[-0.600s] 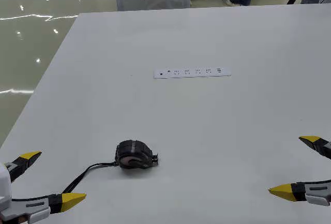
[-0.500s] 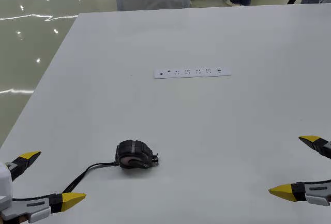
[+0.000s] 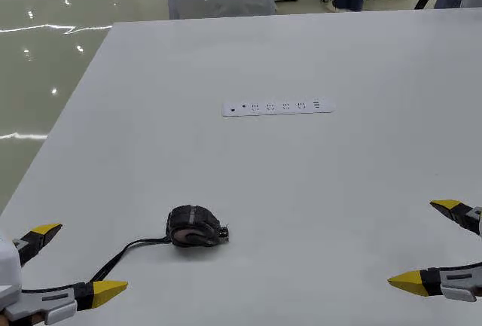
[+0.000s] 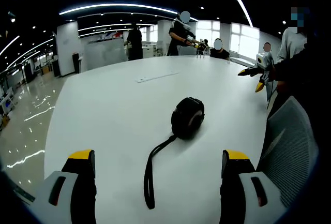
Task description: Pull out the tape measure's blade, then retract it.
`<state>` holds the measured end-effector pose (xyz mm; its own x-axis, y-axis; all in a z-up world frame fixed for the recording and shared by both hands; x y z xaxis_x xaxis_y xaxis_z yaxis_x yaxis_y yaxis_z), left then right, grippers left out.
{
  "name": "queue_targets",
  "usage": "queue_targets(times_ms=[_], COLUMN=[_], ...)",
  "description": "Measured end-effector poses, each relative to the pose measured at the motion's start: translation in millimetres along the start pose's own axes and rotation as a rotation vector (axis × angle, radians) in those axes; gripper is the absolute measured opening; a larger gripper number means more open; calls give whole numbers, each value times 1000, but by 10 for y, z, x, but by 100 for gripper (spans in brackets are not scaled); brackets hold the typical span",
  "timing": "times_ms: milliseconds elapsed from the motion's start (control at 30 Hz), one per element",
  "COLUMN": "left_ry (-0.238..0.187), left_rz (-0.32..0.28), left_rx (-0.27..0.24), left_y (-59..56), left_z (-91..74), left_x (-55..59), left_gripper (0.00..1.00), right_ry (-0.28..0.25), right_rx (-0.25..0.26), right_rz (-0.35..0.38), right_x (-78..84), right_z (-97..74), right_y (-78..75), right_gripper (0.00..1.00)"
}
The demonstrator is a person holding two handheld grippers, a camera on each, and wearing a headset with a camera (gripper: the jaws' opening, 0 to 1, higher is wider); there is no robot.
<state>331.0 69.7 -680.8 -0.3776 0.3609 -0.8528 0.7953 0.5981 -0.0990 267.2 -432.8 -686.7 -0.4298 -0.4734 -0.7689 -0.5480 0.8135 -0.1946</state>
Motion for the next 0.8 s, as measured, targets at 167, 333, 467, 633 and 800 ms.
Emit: queue_targets(times_ms=[167,333,467,633,800], left_ry=[7,19,29,30,35], left_rz=[-1,-4,-20,-25,-25], left_rx=[-3,5,8,6,8], left_y=[22,2,0,-12,-4], left_z=[-23,-24,-30,-54,-75], left_x=[3,39,105,119,118], left_gripper=[99,99,99,99,99], right_ry=[5,17,22,27,29], right_rx=[4,4,-1,-9,-6], right_rz=[5,7,17,16,21], right_x=[29,93,119,132,116], right_z=[-23,-30,-32,-41,-55], right_y=[-11,11,23,33,-3], right_gripper=[95,95,97,98,99])
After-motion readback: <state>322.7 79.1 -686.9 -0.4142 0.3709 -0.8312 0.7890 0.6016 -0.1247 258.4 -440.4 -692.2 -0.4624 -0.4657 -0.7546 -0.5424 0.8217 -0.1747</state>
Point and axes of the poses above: the centre of the closed fingertips' face, and the gripper's own axes: z roughly forward along the fingers, y roughly to its left, x roughly out of its underside, the point moved 4 cm from there along -z, roughly backward along the fingers, and after that the axes turned 10 degrees about x, right-handed, at the moved point
